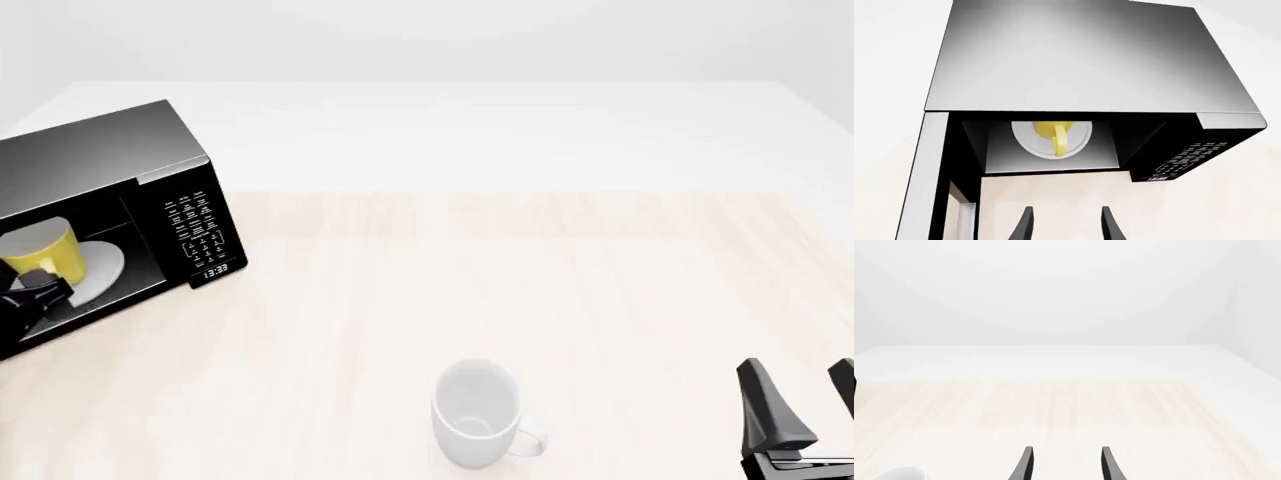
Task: Put the yellow and white mug in the microwave and close it.
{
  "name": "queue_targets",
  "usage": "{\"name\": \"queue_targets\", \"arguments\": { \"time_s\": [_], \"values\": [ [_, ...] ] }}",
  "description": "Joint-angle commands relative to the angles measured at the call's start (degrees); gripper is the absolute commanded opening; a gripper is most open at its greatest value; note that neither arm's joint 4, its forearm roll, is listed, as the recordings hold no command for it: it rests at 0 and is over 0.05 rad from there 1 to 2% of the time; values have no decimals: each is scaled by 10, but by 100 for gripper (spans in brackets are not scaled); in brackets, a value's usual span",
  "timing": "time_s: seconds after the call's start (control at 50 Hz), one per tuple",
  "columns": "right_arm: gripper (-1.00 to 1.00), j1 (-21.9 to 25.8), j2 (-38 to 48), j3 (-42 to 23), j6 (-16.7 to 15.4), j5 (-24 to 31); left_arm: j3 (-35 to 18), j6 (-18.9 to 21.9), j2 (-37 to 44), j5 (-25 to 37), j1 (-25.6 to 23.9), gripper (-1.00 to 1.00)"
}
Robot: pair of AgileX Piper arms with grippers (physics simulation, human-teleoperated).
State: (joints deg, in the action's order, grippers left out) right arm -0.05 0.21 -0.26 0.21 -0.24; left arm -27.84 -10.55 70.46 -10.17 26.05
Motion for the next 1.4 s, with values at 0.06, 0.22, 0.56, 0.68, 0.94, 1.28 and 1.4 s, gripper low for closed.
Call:
{"name": "queue_targets", "arguments": {
  "time_s": [0.06,0.22,0.56,0.68,0.94,1.28,1.4],
  "values": [
    [100,0,0,0,0,0,5,-6,-51,35,-2,100],
    [100,0,0,0,0,0,3,-9,-76,53,-5,100],
    [100,0,0,0,0,0,-7,-17,-119,86,-13,100],
    [100,0,0,0,0,0,-13,-21,-137,100,-16,100],
    [100,0,0,0,0,0,-32,-21,-174,136,-16,100],
    [100,0,0,0,0,0,-57,-14,-212,182,-8,100],
    [100,0,0,0,0,0,-67,-14,-228,203,-5,100]
  ]
}}
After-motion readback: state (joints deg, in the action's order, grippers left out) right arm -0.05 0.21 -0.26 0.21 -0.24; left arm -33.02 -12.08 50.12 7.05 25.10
